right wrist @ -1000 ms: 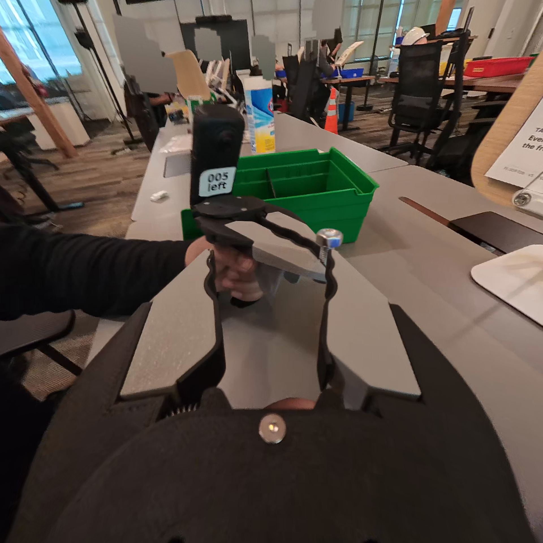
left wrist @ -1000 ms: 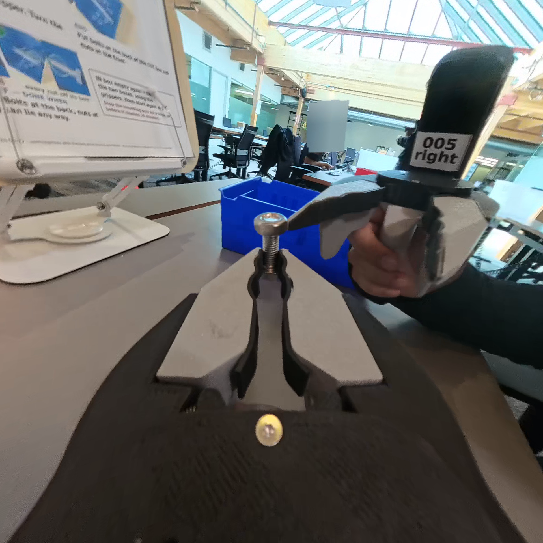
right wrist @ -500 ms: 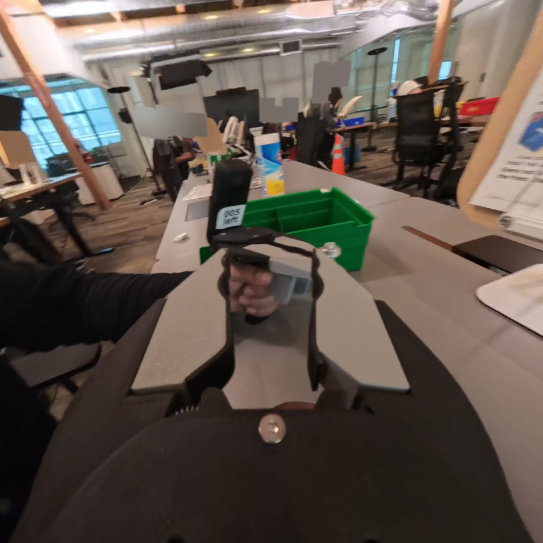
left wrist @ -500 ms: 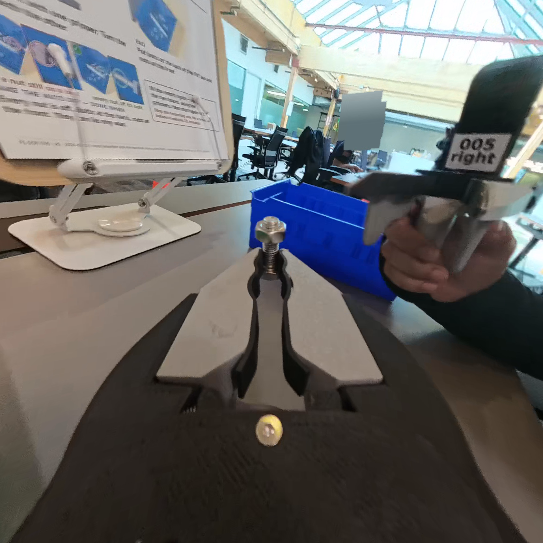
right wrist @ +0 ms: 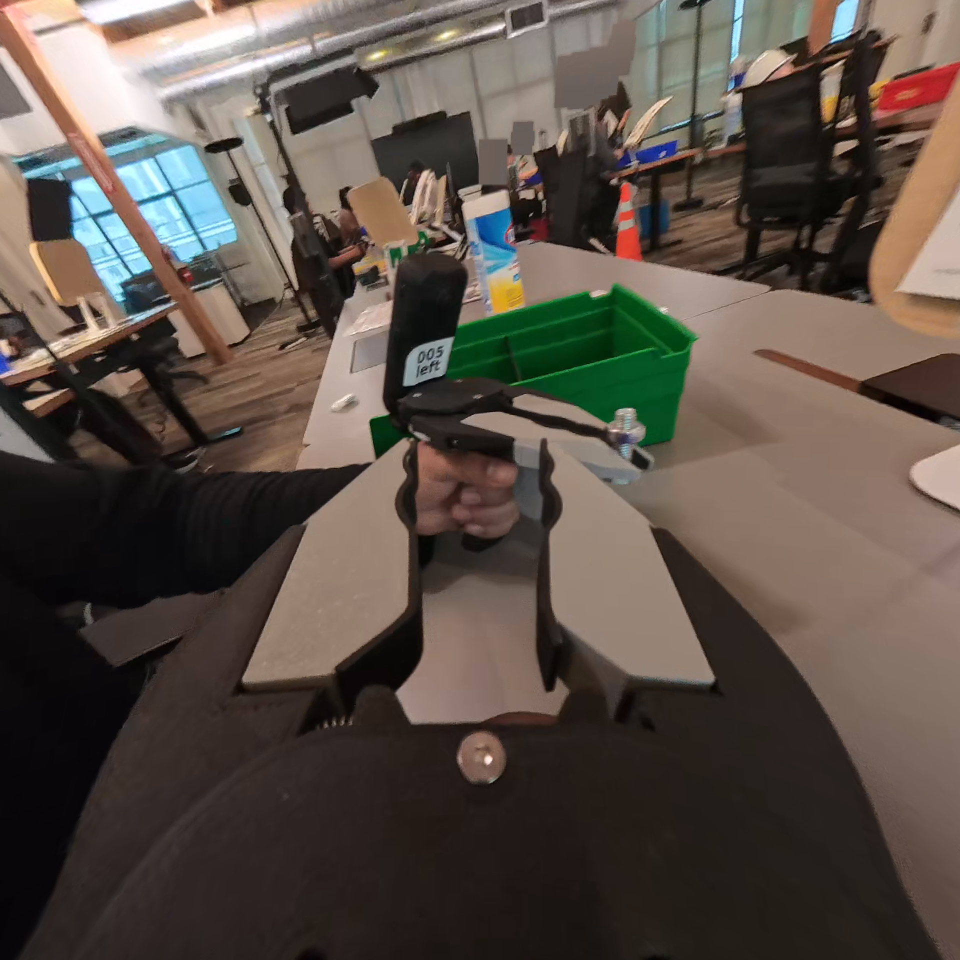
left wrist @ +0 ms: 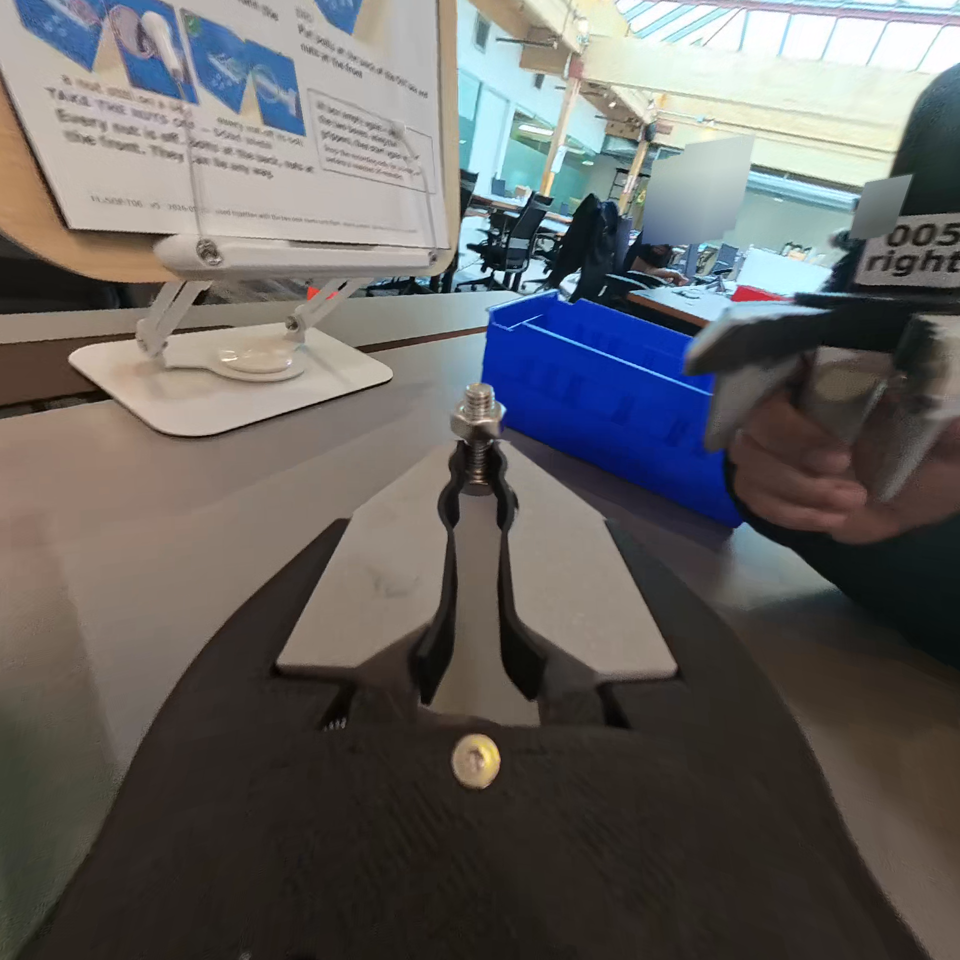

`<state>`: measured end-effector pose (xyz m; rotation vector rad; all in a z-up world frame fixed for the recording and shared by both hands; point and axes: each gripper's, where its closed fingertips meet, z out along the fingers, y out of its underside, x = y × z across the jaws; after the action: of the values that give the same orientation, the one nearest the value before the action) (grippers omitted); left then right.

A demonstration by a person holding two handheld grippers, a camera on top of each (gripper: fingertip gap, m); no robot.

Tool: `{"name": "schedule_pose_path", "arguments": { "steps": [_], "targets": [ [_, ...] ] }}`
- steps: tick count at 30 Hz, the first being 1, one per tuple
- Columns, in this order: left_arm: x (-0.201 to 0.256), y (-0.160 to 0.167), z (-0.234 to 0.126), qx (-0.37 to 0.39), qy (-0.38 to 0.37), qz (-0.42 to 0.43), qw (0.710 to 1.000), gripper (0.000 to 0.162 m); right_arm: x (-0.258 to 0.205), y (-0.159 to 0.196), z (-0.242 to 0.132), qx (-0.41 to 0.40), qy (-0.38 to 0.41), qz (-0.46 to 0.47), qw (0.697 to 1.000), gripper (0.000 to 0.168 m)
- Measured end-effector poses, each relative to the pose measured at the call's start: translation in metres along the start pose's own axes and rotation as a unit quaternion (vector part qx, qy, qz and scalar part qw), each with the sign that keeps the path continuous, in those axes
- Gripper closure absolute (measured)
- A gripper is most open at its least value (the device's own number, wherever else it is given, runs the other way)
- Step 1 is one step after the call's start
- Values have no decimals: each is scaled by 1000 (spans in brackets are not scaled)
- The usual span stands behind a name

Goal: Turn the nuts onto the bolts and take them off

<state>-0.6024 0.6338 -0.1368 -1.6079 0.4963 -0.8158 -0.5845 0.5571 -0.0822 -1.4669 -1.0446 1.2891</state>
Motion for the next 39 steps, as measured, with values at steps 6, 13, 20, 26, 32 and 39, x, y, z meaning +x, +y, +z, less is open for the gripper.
{"name": "schedule_pose_path", "arguments": {
  "steps": [6, 13, 20, 26, 32, 39],
  "targets": [
    [52, 17, 13, -41, 70, 67, 994, 156, 42, 10, -5, -23, 121, -27, 992, 117],
    [56, 17, 13, -40, 77, 61, 994, 156, 49, 32, 3, -66, 120, -8, 991, 154],
    [64, 16, 14, -35, 101, 48, 993, 136, 53, 30, 1, -56, 149, -10, 987, 154],
    [77, 8, 10, -9, 121, 82, 989, 119, 51, 20, -11, -49, 185, -46, 980, 154],
    [72, 1, 8, 7, 106, 83, 991, 112, 42, 7, -28, -20, 188, -23, 982, 154],
    [59, 11, 12, -16, 79, 68, 994, 119, 29, -73, -141, 24, 276, -77, 958, 154]
  ]
}}
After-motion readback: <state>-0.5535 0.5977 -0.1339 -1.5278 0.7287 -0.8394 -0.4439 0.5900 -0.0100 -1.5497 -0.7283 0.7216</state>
